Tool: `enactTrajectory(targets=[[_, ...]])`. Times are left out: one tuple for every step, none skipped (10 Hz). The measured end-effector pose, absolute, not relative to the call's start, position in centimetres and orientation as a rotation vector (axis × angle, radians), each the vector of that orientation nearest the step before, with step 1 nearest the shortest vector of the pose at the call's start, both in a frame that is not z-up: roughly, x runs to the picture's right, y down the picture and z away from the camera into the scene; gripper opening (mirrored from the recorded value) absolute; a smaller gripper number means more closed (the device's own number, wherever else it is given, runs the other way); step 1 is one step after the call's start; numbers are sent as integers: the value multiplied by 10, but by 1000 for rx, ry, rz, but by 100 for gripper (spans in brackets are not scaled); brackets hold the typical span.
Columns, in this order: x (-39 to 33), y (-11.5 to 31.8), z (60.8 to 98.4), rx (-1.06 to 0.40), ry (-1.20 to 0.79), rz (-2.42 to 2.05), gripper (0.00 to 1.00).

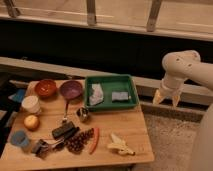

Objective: Wipe table surface with towel

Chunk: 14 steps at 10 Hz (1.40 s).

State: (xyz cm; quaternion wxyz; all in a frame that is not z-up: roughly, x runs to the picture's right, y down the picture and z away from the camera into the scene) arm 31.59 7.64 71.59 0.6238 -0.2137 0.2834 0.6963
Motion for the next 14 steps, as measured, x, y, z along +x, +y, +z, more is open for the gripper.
enactTrajectory(targets=[[316,76,716,-491,651,1599,65],[316,76,716,-491,651,1599,65],[316,76,716,-491,651,1599,65],[316,76,716,-491,651,1599,65],[316,76,716,-491,651,1599,65],[316,76,716,-491,651,1599,65],[316,76,716,-491,651,1599,65],[316,76,716,-491,650,1598,65],[316,77,714,-482,649,1580,65],[312,74,714,-452,633,1537,65],[302,70,715,-443,607,1502,65],[286,62,716,-430,563,1459,65],[267,54,716,-420,521,1427,65],[248,46,717,-417,487,1397,65]])
